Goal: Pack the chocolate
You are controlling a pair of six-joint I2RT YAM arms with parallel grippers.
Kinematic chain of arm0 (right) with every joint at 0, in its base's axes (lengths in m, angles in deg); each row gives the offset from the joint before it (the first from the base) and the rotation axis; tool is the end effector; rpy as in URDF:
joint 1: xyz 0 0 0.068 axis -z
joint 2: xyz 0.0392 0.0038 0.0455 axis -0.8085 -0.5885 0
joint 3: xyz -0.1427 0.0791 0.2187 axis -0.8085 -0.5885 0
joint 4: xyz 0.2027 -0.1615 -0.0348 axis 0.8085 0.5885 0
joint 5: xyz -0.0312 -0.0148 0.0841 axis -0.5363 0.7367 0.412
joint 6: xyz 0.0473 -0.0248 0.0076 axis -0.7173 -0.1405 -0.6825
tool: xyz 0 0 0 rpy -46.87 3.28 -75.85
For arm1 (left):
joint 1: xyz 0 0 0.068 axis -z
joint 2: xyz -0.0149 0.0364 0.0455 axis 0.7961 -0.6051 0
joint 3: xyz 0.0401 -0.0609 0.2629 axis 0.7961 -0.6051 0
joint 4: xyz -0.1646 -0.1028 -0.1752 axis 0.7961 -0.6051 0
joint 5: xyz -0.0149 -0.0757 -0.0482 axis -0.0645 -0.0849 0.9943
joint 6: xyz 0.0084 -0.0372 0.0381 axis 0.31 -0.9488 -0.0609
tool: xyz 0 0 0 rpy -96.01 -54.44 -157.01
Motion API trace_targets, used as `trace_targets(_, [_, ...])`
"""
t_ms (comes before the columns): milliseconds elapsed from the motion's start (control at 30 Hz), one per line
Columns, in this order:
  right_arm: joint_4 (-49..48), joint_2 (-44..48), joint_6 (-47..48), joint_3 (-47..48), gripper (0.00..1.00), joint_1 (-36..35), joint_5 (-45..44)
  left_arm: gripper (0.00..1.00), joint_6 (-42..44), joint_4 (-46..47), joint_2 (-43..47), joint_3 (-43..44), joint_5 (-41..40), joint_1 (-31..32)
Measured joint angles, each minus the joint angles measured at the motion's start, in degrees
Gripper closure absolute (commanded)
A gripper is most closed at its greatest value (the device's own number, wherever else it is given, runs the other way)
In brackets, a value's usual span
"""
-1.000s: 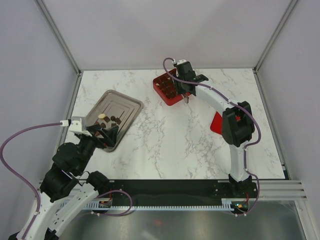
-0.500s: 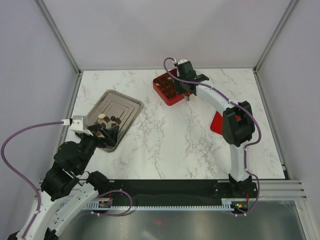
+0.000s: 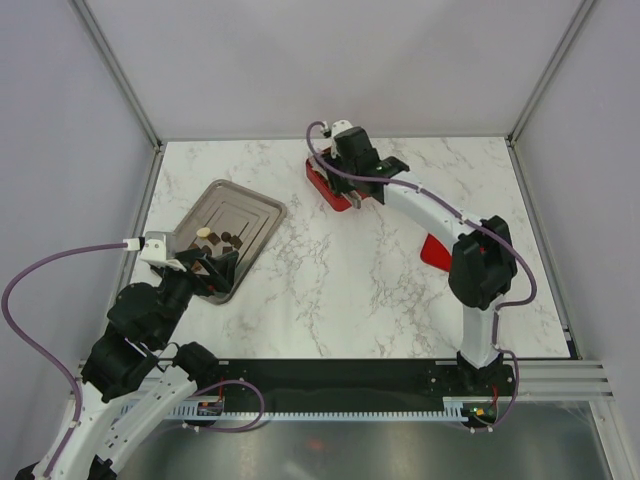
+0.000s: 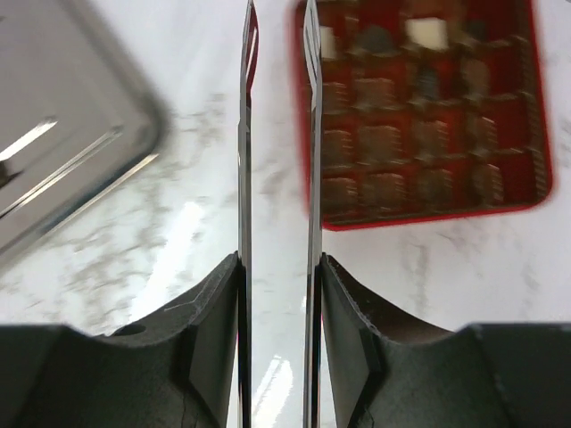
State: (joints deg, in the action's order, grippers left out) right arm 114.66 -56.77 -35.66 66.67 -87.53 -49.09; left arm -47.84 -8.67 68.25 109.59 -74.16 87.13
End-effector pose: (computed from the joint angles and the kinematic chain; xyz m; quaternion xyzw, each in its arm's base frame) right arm 0.3848 0.2499 0.2968 -0.1883 0.8815 0.0883 0.4239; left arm 0.0577 -0.0254 0.3479 -0.0038 0.7340 -0.1829 0.6540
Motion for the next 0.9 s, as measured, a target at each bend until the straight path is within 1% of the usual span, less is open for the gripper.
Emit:
trace_targets(133, [-3.8, 1.2, 1.7, -2.2, 0.52, -8.7, 2.1, 0.00, 0.0, 0.0, 0.3, 0.0, 0.0, 0.0])
trace_targets(233, [-4.8, 1.2, 3.0, -3.9, 0.50, -14.6, 4.6, 0.00, 0.0, 0.0, 0.8, 0.0, 0.0, 0.0])
trace_targets(333, [-5.1, 0.6, 3.9, -4.7, 0.50, -18.9, 6.4, 0.00, 0.0, 0.0, 1.2, 0.0, 0.0, 0.0])
trace_targets(433, [-5.9, -0.4, 4.2, -4.8, 0.50, -20.7, 7.0, 0.00, 0.0, 0.0, 1.2, 0.0, 0.0, 0.0])
trace_targets(900, [-6.2, -10.0, 4.2, -4.0, 0.48, -22.6, 8.1, 0.00, 0.0, 0.2, 1.2, 0.0, 0.0, 0.0])
